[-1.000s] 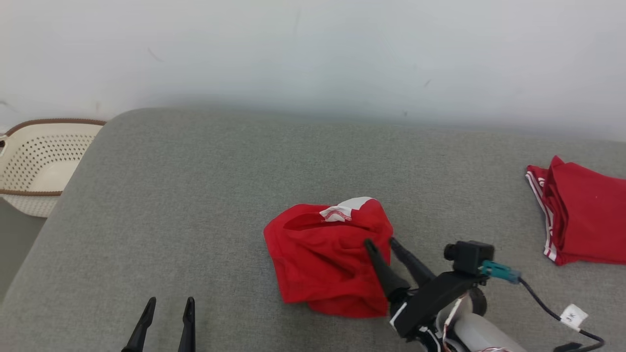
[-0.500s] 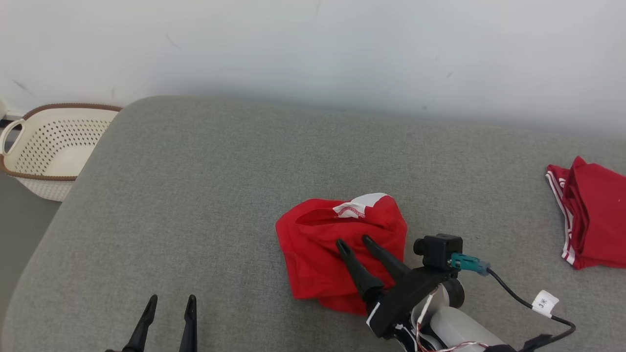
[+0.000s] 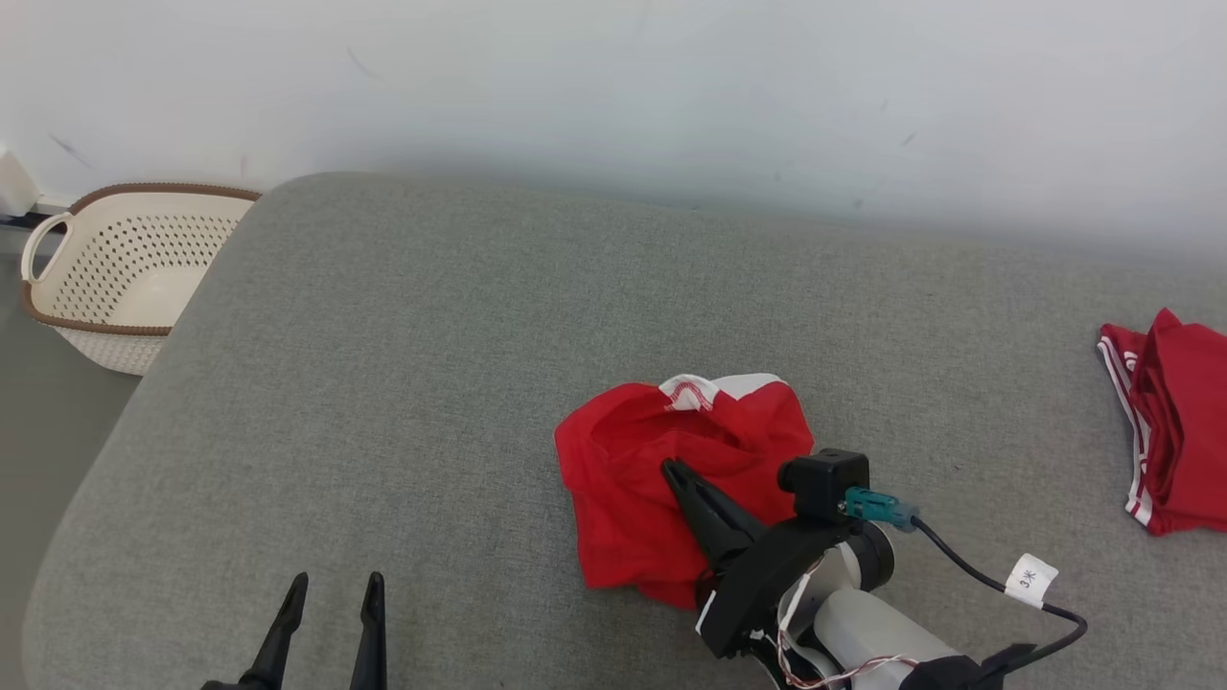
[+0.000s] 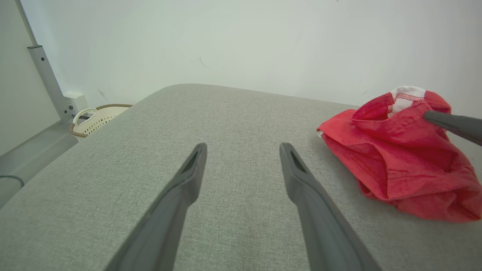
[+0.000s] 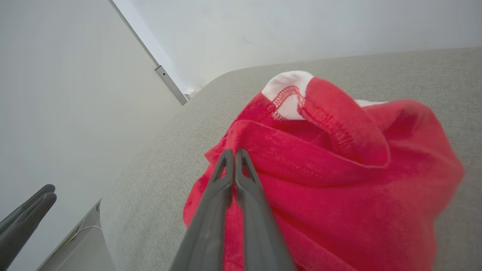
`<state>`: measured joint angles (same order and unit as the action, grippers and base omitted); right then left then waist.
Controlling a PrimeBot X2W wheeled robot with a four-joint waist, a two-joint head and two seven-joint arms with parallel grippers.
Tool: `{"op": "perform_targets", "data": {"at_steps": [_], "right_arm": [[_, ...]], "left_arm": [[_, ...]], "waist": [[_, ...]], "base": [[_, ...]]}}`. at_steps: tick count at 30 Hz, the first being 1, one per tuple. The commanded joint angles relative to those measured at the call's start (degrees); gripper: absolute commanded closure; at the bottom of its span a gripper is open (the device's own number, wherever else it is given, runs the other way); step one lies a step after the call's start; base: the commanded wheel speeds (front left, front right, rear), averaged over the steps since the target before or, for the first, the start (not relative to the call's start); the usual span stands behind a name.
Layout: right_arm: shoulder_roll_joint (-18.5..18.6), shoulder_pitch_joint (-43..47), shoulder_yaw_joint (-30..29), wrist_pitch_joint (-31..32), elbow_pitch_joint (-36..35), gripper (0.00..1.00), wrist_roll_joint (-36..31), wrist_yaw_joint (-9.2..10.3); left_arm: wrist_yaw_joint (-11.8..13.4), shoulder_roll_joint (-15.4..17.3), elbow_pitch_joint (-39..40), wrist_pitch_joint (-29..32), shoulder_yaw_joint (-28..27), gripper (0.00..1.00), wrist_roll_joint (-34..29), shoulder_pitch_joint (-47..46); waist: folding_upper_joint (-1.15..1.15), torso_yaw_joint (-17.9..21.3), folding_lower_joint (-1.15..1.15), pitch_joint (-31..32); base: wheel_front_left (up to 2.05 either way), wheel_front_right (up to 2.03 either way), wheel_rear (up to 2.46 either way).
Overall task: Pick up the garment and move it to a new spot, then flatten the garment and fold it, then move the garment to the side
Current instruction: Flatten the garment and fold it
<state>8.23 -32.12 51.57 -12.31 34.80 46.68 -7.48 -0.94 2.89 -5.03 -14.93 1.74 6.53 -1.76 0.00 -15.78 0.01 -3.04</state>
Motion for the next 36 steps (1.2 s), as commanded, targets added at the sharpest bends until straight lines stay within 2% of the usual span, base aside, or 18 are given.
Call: {"op": "perform_targets", "data": {"at_steps": [1,13,22,23,24,25,30,36], "right_arm": [[-0.03,-0.19,0.33,-0.46,-0.16,1.0,-0.35,-0.02],[3.4,2.78,6.76,-0.27,-5.87,1.0,-3.81,-0.02],[3.08,4.83,10.24,1.21,-6.64,1.0,-2.3,-0.02],[3.18,4.77,10.51,1.36,-6.12,0.77,-2.44,-0.02],[3.06,4.74,10.84,1.36,-5.78,0.25,-2.6,-0.02],[2.75,4.89,11.1,1.15,-5.62,0.0,-2.36,-0.02],[2.93,4.93,11.4,-0.5,-6.24,0.0,-1.42,-0.02],[4.47,5.38,8.01,-2.46,-9.47,0.0,-1.51,-0.02]], "left_arm": [[-0.05,0.02,-0.15,-0.19,-0.14,0.0,0.05,-0.04],[0.25,0.02,-0.13,-0.19,-0.03,0.0,0.41,0.38],[0.05,0.02,-0.52,-0.19,-0.06,0.0,0.31,-0.12],[0.06,0.02,-0.54,-0.19,-0.01,0.0,0.26,-0.13],[0.09,0.02,-0.55,-0.19,0.03,0.0,0.24,-0.11],[0.12,0.02,-0.53,-0.19,0.03,0.0,0.22,-0.09],[0.22,0.02,-0.49,-0.19,-0.26,0.0,0.05,0.35],[0.22,0.02,-0.22,-0.19,-0.56,0.0,-0.14,1.07]], "waist": [[0.0,0.04,-0.01,0.08],[0.0,1.05,-0.01,0.3],[0.0,1.34,-0.01,0.41],[0.0,1.32,-0.01,0.48],[0.0,1.31,-0.01,0.55],[0.0,1.31,-0.01,0.63],[0.0,1.59,-0.01,1.18],[0.0,2.41,-0.01,1.96]], "base": [[0.0,0.0,0.0],[0.0,0.0,0.0],[0.0,0.0,0.0],[0.0,0.0,0.0],[0.0,0.0,0.0],[0.0,0.0,0.0],[0.0,0.0,0.0],[0.0,0.0,0.0]]}}
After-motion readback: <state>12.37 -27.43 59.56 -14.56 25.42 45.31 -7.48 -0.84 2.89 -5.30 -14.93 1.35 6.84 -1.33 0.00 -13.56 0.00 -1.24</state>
